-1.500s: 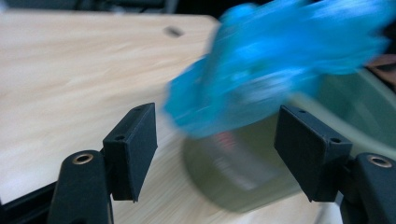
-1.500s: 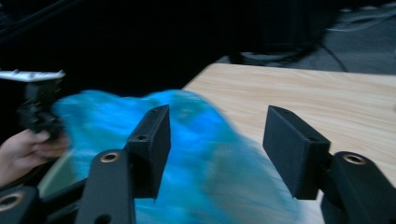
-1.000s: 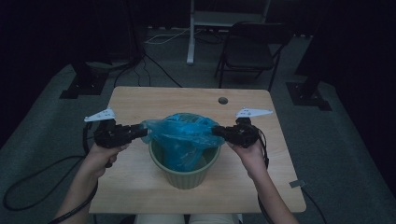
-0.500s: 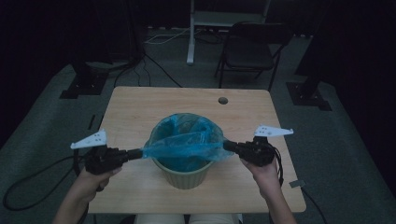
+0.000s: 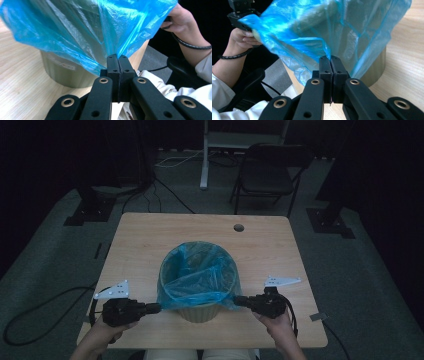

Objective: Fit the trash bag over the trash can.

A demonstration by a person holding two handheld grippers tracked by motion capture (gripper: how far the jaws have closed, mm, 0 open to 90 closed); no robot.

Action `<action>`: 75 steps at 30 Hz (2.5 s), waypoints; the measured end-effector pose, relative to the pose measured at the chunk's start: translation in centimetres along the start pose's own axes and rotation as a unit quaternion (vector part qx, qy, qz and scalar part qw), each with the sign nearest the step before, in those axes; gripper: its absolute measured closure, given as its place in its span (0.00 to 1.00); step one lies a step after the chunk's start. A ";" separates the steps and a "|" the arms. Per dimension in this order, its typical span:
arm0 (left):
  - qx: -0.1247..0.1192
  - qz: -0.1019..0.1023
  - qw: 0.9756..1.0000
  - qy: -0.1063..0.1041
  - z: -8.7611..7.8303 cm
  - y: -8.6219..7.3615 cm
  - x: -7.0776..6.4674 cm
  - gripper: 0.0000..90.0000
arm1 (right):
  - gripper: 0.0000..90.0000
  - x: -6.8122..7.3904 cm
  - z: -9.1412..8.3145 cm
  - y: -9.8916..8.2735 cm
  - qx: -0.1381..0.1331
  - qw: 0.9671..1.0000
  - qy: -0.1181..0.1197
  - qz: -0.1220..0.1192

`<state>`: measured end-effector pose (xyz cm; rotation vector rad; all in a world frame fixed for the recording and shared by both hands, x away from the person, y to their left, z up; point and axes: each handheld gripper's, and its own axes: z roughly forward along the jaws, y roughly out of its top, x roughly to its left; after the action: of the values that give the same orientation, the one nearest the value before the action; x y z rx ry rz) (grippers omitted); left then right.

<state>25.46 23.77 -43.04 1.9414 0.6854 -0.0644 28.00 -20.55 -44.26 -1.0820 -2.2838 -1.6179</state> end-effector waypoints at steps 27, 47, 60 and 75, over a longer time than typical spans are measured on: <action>0.035 -0.125 0.989 0.073 4.7 -4.3 5.7 1.00 | 0.99 -5.6 4.8 -4.2 0.077 0.993 -0.070 0.057; -0.037 -0.062 0.992 0.101 -0.2 -3.0 3.9 0.33 | 0.34 -2.9 -2.4 -0.4 -0.041 0.997 -0.069 0.007; -0.061 -0.069 0.982 0.165 2.5 -0.1 7.0 0.21 | 0.22 -6.9 1.8 3.3 -0.055 0.988 -0.139 0.050; -0.048 -0.060 0.988 0.134 5.6 1.5 7.0 0.11 | 0.22 -6.8 1.6 3.5 -0.033 0.990 -0.134 0.041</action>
<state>33.44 21.58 -46.85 1.8325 0.9655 0.1564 35.60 -21.79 -45.57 -1.4706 -2.3206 -1.6131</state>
